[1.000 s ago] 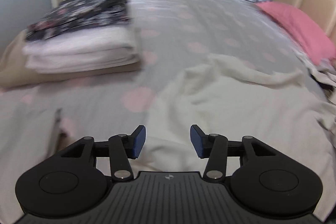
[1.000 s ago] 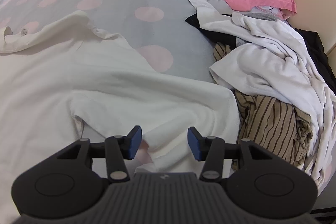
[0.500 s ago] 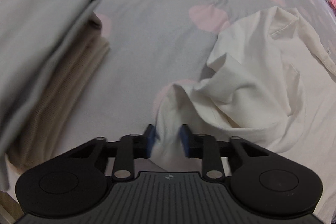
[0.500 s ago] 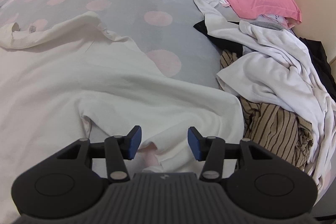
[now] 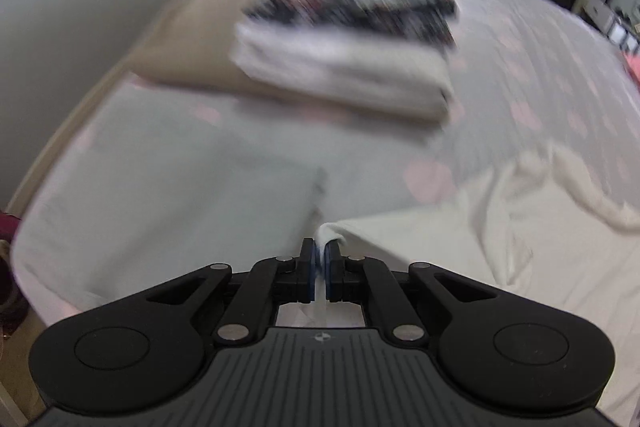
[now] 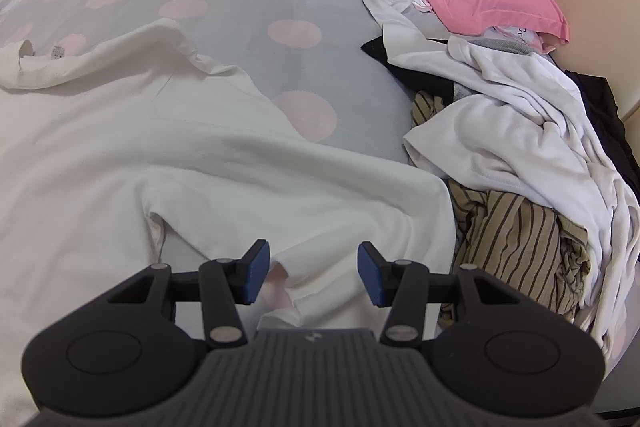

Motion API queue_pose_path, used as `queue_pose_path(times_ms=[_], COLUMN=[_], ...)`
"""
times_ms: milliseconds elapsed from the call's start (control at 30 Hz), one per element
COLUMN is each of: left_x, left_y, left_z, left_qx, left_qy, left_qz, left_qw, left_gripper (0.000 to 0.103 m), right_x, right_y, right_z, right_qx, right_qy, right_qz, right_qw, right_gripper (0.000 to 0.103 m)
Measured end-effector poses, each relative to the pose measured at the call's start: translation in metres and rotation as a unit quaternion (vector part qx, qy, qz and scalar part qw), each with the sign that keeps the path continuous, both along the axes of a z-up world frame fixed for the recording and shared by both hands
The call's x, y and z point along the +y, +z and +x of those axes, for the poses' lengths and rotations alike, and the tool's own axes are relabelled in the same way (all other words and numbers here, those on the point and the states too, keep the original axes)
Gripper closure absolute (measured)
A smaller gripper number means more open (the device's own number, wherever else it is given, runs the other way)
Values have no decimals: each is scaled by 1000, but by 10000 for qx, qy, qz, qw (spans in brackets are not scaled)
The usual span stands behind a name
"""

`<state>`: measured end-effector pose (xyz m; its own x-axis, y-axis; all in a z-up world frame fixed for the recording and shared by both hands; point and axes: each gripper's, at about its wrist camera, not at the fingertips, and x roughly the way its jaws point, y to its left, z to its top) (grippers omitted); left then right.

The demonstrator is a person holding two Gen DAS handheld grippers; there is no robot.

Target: Fold clothes

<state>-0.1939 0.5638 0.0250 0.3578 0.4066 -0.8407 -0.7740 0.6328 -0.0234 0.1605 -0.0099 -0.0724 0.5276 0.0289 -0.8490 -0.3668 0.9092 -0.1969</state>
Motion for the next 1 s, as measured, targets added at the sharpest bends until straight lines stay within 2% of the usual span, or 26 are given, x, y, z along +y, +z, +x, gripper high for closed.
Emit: queue_pose_path(times_ms=[100, 200, 333, 467, 567, 733, 867, 1000], left_x=[18, 31, 61, 80, 81, 60, 36, 17], left_y=[37, 63, 71, 65, 55, 46, 24, -3], left_z=[-22, -32, -38, -36, -26, -39, -66, -95], left_qx=[-253, -284, 24, 487, 729, 697, 977, 1376], left_qy=[288, 491, 903, 942, 691, 122, -569, -1103], left_qz=[246, 643, 1018, 1431, 1655, 1734, 1549, 1093], left_qw=[9990, 9963, 9907, 9840, 9811, 9823, 9814, 9782], left_gripper=[101, 101, 101, 100, 100, 101, 101, 101], right_x=[0, 0, -5, -11, -14, -9, -6, -3], right_y=[-1, -1, -2, -3, -5, -10, -14, -19], right_z=[0, -1, -1, 0, 1, 1, 1, 1], right_qx=[-2, -12, 4, 24, 43, 91, 121, 174], right_qy=[6, 3, -103, -224, -297, -262, -206, -148], right_qz=[-27, -52, -74, -94, -121, -242, -306, -384], right_qw=[10000, 10000, 9999, 9997, 9995, 9993, 9992, 9990], right_gripper=[51, 51, 51, 51, 51, 51, 51, 51])
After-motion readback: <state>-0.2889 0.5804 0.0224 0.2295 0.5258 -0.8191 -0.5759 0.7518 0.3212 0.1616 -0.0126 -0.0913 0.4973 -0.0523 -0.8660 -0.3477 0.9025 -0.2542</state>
